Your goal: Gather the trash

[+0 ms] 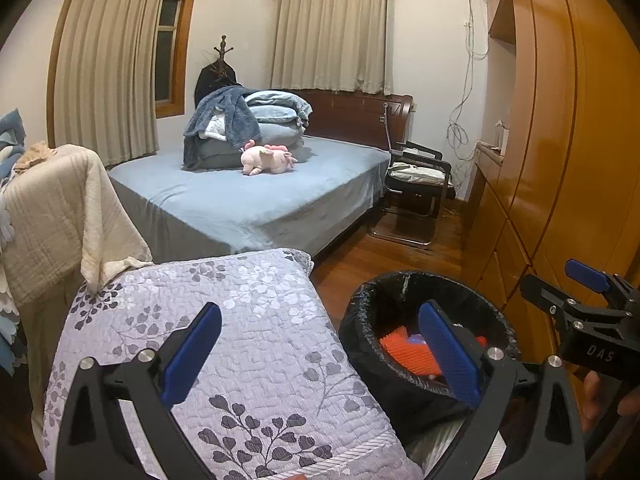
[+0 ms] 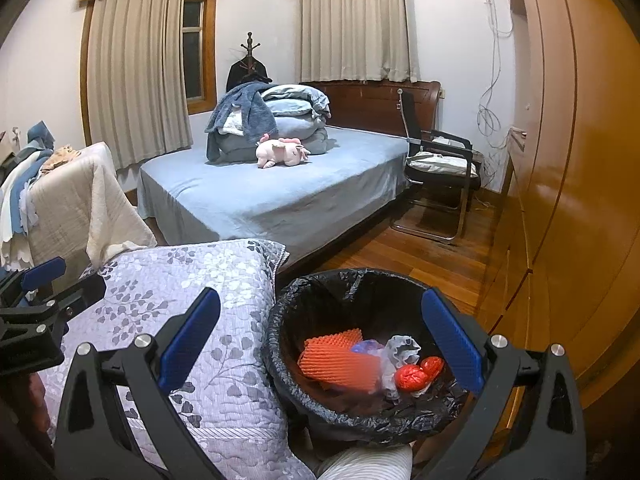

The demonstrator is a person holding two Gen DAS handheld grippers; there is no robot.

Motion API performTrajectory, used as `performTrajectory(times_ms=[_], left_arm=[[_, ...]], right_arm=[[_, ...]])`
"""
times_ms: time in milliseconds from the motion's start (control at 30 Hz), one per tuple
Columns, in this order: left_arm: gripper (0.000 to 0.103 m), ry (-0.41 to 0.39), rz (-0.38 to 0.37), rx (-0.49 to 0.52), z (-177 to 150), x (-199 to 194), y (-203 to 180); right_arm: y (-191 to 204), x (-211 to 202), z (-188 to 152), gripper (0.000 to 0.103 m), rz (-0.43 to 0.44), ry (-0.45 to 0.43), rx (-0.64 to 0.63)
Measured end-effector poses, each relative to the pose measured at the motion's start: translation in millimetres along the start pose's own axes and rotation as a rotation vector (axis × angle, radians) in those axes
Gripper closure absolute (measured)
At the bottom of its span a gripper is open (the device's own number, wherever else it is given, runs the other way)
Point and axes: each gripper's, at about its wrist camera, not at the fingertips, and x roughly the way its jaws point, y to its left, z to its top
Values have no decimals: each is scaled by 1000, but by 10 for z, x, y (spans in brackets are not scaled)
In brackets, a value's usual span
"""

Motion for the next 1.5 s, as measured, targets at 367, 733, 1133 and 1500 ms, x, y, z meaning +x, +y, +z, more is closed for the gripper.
performTrajectory(times_ms=[367,733,1133,1500], left_arm=[[6,5,5,0,-4,-1,-1],[6,5,9,3,-6,4,11],[6,5,9,2,-5,-2,23],[6,5,11,3,-4,-1,23]], right_arm=[[34,1,-11,5,1,-2,-4],[52,4,-12,5,2,-2,-6],[79,4,-14,5,3,-1,-8],[103,5,-15,5,4,-1,-9]])
